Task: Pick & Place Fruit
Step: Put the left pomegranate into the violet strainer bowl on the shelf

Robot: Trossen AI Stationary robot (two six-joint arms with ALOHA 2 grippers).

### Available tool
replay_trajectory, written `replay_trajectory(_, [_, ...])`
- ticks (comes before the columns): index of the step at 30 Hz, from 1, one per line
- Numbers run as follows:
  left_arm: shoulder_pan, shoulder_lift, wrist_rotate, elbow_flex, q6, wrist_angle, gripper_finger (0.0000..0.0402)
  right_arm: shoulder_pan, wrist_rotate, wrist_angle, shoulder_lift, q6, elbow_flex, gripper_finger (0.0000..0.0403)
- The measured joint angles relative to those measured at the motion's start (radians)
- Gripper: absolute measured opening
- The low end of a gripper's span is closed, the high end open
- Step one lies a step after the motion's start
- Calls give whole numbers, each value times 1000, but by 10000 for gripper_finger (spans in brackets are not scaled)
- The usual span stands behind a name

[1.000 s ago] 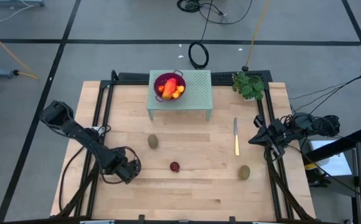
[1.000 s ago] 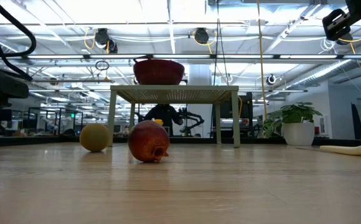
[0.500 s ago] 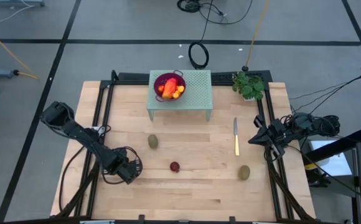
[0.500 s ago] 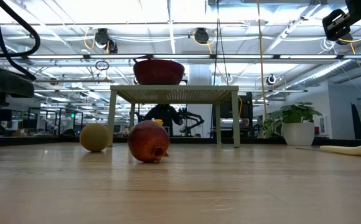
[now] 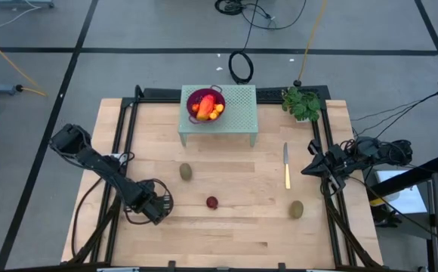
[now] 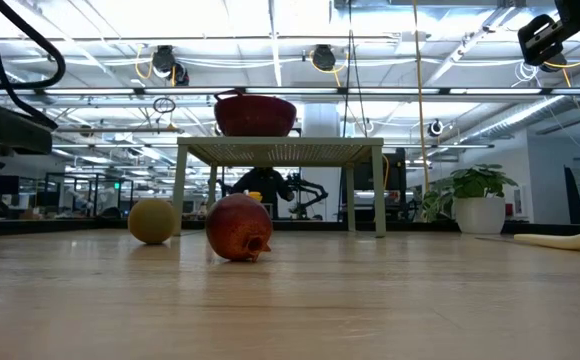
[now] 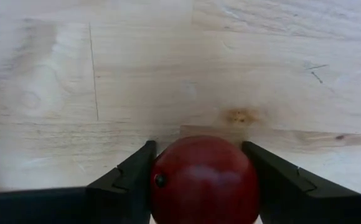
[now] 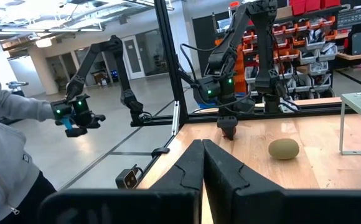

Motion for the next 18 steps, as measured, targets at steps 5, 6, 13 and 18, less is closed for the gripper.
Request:
replay_trajectory(5, [4, -34, -151, 46, 82, -3, 211, 0, 0, 0, 0, 0, 0, 0])
replay_trajectory(6, [5, -44, -203, 54, 95, 1, 208, 0, 0, 0, 0, 0, 0, 0])
replay_trajectory(13, [6, -148, -593, 94, 296, 49, 204, 0, -4, 0, 0, 0, 1, 0])
replay_trajectory(18, [5, -223, -834, 100, 617, 221, 213, 0, -8, 0, 0, 0, 1, 0])
